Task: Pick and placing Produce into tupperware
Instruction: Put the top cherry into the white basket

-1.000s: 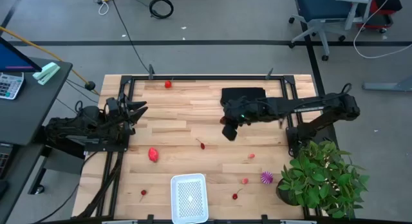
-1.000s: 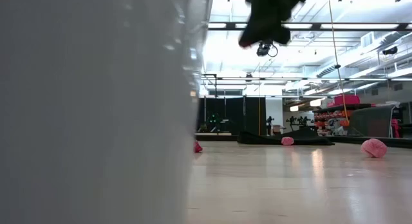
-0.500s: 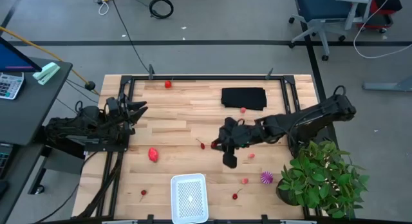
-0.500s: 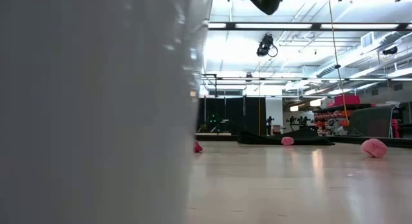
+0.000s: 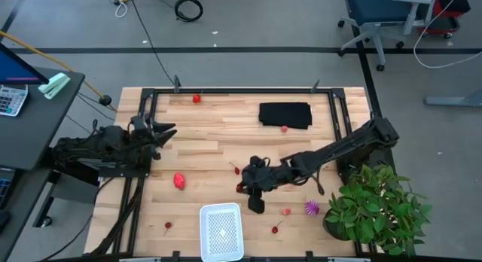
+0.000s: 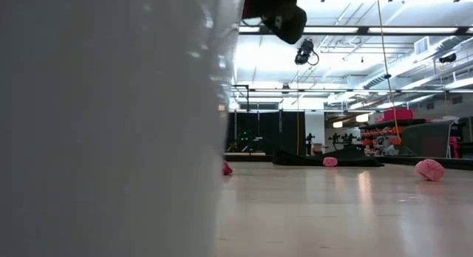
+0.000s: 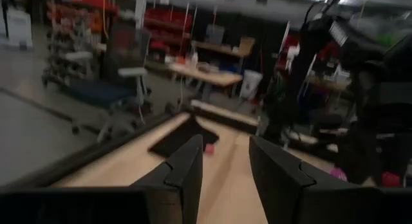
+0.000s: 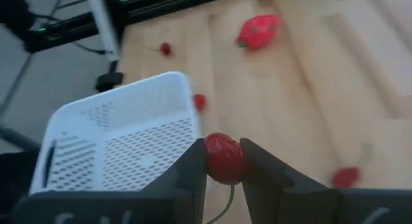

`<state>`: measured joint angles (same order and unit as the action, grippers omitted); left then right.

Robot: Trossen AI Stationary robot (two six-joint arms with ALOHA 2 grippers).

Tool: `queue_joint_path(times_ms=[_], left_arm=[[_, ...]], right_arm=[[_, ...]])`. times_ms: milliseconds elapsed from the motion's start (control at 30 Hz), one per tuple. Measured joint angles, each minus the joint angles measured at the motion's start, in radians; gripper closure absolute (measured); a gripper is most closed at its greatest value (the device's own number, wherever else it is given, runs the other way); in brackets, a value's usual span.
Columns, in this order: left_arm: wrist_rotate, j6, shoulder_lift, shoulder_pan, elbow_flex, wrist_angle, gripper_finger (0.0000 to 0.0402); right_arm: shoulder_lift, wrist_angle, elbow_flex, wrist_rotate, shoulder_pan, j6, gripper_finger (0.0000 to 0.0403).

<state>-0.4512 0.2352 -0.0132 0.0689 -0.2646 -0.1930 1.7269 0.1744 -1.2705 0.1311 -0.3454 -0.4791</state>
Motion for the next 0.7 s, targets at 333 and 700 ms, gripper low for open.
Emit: queue_joint_path(times_ms=[333, 700], left_arm=[[0.0, 0.105, 0.0, 0.0, 0.0, 0.001, 0.028], [0.0, 0.155, 0.0, 0.001, 0.0, 0.001, 0.028]], right_arm=[[0.176, -0.022, -0.18, -0.081, -0.099, 0.13, 0.0316], [0.403, 0.259, -0.525, -0.093, -0.105, 0.19, 0.0316]])
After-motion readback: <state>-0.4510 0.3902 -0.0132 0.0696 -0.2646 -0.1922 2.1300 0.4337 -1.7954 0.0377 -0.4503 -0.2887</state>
